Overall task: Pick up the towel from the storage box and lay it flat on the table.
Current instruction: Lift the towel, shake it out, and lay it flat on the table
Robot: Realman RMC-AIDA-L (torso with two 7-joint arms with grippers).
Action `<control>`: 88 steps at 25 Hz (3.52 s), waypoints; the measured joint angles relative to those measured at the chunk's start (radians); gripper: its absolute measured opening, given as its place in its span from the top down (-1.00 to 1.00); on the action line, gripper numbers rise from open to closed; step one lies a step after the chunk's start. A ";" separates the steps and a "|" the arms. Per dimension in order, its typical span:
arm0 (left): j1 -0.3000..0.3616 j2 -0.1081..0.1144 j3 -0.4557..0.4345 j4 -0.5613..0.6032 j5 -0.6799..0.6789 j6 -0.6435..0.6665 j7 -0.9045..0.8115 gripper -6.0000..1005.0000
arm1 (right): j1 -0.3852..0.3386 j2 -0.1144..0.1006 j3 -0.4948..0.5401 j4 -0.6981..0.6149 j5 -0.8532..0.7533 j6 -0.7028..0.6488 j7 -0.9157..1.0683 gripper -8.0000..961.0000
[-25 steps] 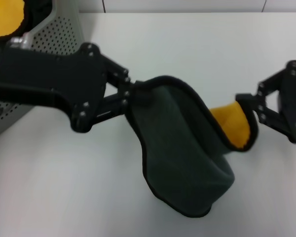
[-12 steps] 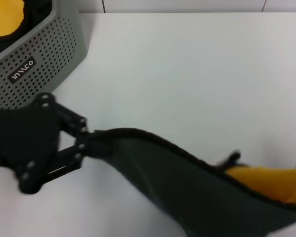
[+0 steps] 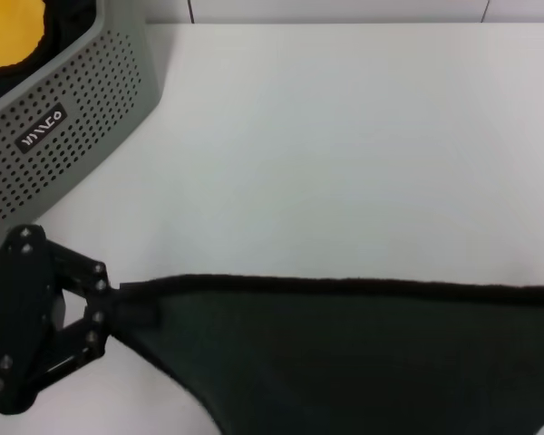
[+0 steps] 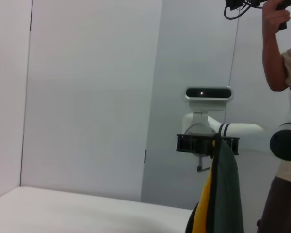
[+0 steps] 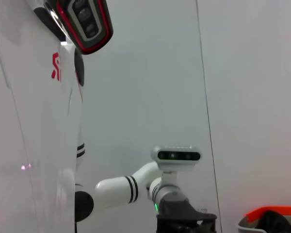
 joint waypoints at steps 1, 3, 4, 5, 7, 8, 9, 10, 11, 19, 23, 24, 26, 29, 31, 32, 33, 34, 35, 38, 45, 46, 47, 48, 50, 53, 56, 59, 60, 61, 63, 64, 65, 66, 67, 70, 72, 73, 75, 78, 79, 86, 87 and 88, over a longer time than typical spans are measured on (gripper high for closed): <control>-0.003 0.000 0.000 -0.012 0.000 0.000 0.009 0.96 | -0.002 0.000 -0.003 0.012 -0.002 0.000 -0.005 0.95; -0.015 0.000 0.001 -0.041 0.001 0.000 0.029 0.96 | -0.005 -0.001 -0.002 0.035 -0.006 0.000 -0.008 0.95; -0.021 0.000 0.001 -0.055 0.001 0.000 0.036 0.96 | -0.006 -0.001 0.001 0.044 -0.006 0.001 -0.008 0.95; -0.026 0.001 0.001 -0.066 0.001 0.000 0.043 0.96 | -0.006 -0.003 0.004 0.049 -0.007 0.002 -0.006 0.95; -0.035 0.004 0.001 -0.086 0.001 0.000 0.054 0.96 | -0.008 -0.007 0.008 0.052 -0.008 0.005 0.003 0.95; -0.039 0.005 0.000 -0.093 0.001 0.000 0.057 0.96 | -0.006 -0.011 0.013 0.051 -0.009 0.006 0.013 0.95; -0.045 0.005 0.000 -0.099 0.001 0.000 0.060 0.96 | -0.003 -0.015 0.019 0.048 -0.012 0.006 0.027 0.95; -0.049 0.005 0.000 -0.104 0.001 0.000 0.060 0.96 | 0.006 -0.020 0.033 0.041 -0.015 0.008 0.051 0.95; -0.054 0.005 0.000 -0.111 0.001 0.000 0.062 0.96 | 0.016 -0.024 0.047 0.036 -0.024 0.008 0.076 0.95; -0.097 -0.008 -0.007 -0.201 0.022 0.000 0.122 0.96 | 0.213 -0.056 0.144 -0.010 -0.204 0.009 0.297 0.95; -0.115 -0.014 -0.009 -0.231 0.033 -0.002 0.131 0.96 | 0.310 -0.075 0.142 -0.065 -0.321 0.008 0.405 0.95; -0.119 -0.015 -0.009 -0.239 0.036 -0.002 0.136 0.96 | 0.330 -0.076 0.144 -0.082 -0.351 0.008 0.426 0.95; -0.128 -0.016 -0.009 -0.254 0.040 -0.002 0.151 0.96 | 0.356 -0.079 0.147 -0.114 -0.393 0.008 0.453 0.95; -0.141 -0.013 -0.011 -0.274 0.047 -0.003 0.163 0.96 | 0.396 -0.097 0.143 -0.174 -0.447 0.007 0.501 0.95; -0.147 -0.010 -0.011 -0.280 0.050 -0.003 0.164 0.96 | 0.416 -0.111 0.141 -0.204 -0.465 0.006 0.527 0.95; -0.149 -0.008 -0.012 -0.281 0.051 -0.003 0.164 0.96 | 0.430 -0.123 0.141 -0.225 -0.475 0.006 0.547 0.95; -0.151 -0.007 -0.012 -0.281 0.052 -0.003 0.164 0.96 | 0.443 -0.136 0.138 -0.239 -0.477 0.006 0.563 0.95; -0.152 -0.006 -0.012 -0.281 0.053 -0.003 0.164 0.96 | 0.452 -0.143 0.135 -0.247 -0.478 0.005 0.572 0.95; -0.152 -0.005 -0.012 -0.281 0.056 -0.003 0.164 0.96 | 0.462 -0.153 0.128 -0.254 -0.478 0.005 0.581 0.95; -0.154 -0.004 -0.012 -0.275 0.074 -0.003 0.157 0.96 | 0.482 -0.170 0.101 -0.277 -0.475 0.004 0.604 0.95; -0.156 -0.002 -0.037 -0.283 0.094 -0.003 0.159 0.96 | 0.476 -0.125 0.039 -0.278 -0.532 0.010 0.572 0.95; -0.159 -0.002 -0.038 -0.284 0.095 -0.003 0.164 0.96 | 0.475 -0.108 0.037 -0.275 -0.561 0.013 0.556 0.95; -0.161 -0.002 -0.039 -0.284 0.097 -0.003 0.166 0.96 | 0.474 -0.084 0.037 -0.272 -0.600 0.015 0.534 0.95; -0.167 -0.002 -0.043 -0.284 0.099 -0.004 0.166 0.96 | 0.473 -0.066 0.037 -0.271 -0.631 0.015 0.519 0.95; -0.181 -0.001 -0.054 -0.287 0.111 -0.004 0.164 0.96 | 0.471 -0.032 0.036 -0.270 -0.681 0.015 0.496 0.95; -0.205 0.004 -0.062 -0.300 0.135 -0.004 0.159 0.96 | 0.470 -0.003 0.027 -0.265 -0.716 0.027 0.485 0.95; -0.221 0.010 -0.064 -0.311 0.151 -0.004 0.157 0.96 | 0.468 0.001 -0.017 -0.247 -0.721 0.065 0.476 0.95; -0.232 0.016 -0.065 -0.323 0.154 -0.004 0.158 0.96 | 0.467 -0.001 -0.049 -0.236 -0.727 0.101 0.442 0.95; -0.236 0.017 -0.065 -0.328 0.155 -0.004 0.160 0.96 | 0.466 -0.001 -0.052 -0.233 -0.727 0.112 0.428 0.95; -0.239 0.018 -0.065 -0.335 0.155 -0.004 0.161 0.96 | 0.464 0.000 -0.054 -0.229 -0.727 0.129 0.407 0.95; -0.243 0.019 -0.065 -0.339 0.155 -0.004 0.163 0.96 | 0.458 0.003 -0.062 -0.220 -0.725 0.173 0.362 0.95; -0.248 0.021 -0.066 -0.343 0.156 -0.004 0.164 0.96 | 0.457 0.004 -0.070 -0.214 -0.723 0.191 0.346 0.95; -0.249 0.021 -0.066 -0.344 0.156 -0.004 0.164 0.96 | 0.456 0.004 -0.081 -0.208 -0.719 0.212 0.328 0.95; -0.251 0.021 -0.066 -0.344 0.156 -0.004 0.164 0.96 | 0.456 0.004 -0.093 -0.202 -0.718 0.231 0.312 0.95; -0.253 0.021 -0.066 -0.346 0.156 -0.004 0.164 0.96 | 0.456 0.004 -0.106 -0.198 -0.718 0.251 0.301 0.95; -0.263 0.021 -0.069 -0.355 0.157 -0.008 0.165 0.96 | 0.456 0.003 -0.129 -0.191 -0.726 0.301 0.275 0.95; -0.270 0.019 -0.082 -0.358 0.162 -0.011 0.166 0.96 | 0.458 0.002 -0.136 -0.191 -0.728 0.322 0.264 0.95; -0.273 0.017 -0.091 -0.359 0.167 -0.012 0.166 0.96 | 0.460 0.001 -0.137 -0.191 -0.728 0.330 0.261 0.95; -0.282 0.013 -0.113 -0.364 0.183 -0.012 0.166 0.96 | 0.463 0.000 -0.139 -0.191 -0.731 0.347 0.259 0.95; -0.301 0.010 -0.133 -0.383 0.203 -0.014 0.166 0.96 | 0.464 -0.001 -0.141 -0.191 -0.744 0.374 0.253 0.95; -0.310 0.010 -0.137 -0.394 0.209 -0.015 0.166 0.96 | 0.464 -0.001 -0.143 -0.191 -0.751 0.383 0.251 0.95; -0.337 0.015 -0.152 -0.411 0.228 -0.018 0.164 0.96 | 0.465 -0.001 -0.146 -0.188 -0.768 0.415 0.247 0.95; -0.337 0.014 -0.161 -0.411 0.230 -0.018 0.163 0.96 | 0.465 -0.001 -0.146 -0.188 -0.768 0.415 0.247 0.95; -0.337 0.013 -0.170 -0.411 0.235 -0.018 0.161 0.96 | 0.465 -0.001 -0.146 -0.188 -0.768 0.415 0.246 0.95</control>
